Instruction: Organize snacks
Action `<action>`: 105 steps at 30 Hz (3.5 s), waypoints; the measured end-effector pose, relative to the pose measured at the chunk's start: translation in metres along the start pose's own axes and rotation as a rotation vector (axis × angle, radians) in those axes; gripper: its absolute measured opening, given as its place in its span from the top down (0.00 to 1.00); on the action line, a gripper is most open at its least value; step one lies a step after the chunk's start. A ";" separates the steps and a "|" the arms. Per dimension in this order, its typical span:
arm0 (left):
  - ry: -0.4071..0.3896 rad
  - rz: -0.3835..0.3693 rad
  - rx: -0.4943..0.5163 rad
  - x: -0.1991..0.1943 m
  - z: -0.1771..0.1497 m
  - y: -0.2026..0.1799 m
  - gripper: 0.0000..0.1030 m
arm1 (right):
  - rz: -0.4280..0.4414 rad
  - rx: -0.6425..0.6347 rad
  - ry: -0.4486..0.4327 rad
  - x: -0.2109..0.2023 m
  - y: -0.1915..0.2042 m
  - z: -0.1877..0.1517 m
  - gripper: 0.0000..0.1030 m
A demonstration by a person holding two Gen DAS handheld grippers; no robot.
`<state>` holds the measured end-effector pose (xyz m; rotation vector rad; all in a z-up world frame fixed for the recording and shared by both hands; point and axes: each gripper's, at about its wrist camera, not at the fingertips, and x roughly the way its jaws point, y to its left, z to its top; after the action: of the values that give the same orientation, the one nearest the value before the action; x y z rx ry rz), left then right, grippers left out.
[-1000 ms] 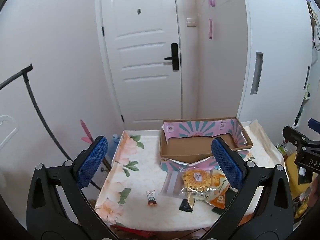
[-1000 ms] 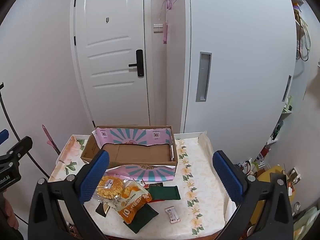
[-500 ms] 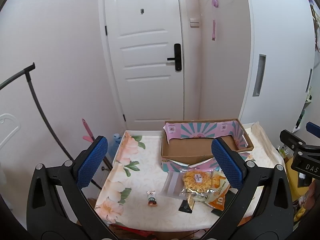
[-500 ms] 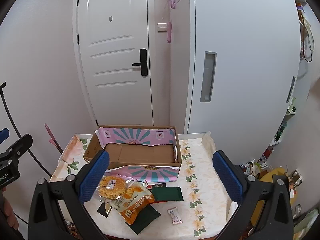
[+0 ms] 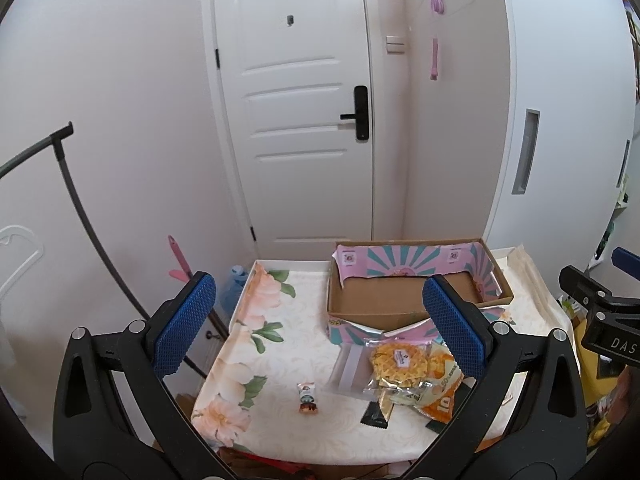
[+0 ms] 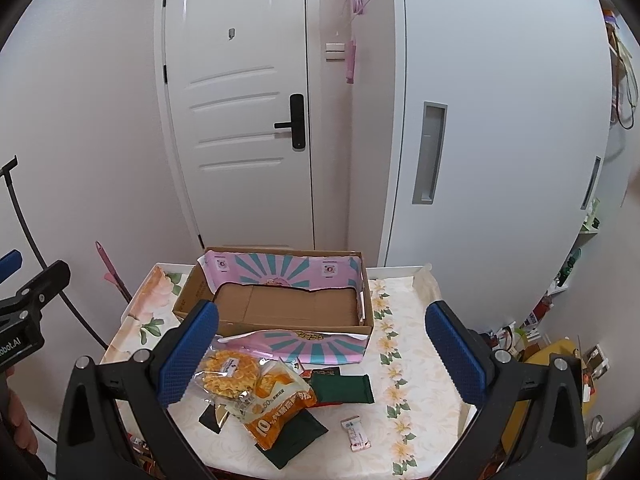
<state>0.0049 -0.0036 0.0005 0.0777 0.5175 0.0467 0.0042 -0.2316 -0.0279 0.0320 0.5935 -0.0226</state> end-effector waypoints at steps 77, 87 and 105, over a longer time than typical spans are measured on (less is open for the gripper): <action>0.388 -0.047 -0.017 0.106 -0.104 0.068 0.00 | 0.069 -0.030 0.233 0.082 0.035 -0.039 0.00; 0.551 -0.187 -0.022 0.197 -0.176 0.071 0.07 | 0.057 0.062 0.390 0.152 0.084 -0.083 0.00; 0.587 -0.265 0.098 0.228 -0.212 0.048 0.38 | -0.005 0.121 0.469 0.204 0.111 -0.119 0.00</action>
<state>0.0962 0.0724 -0.2912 0.0911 1.1129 -0.2221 0.1099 -0.1188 -0.2381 0.1565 1.0605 -0.0571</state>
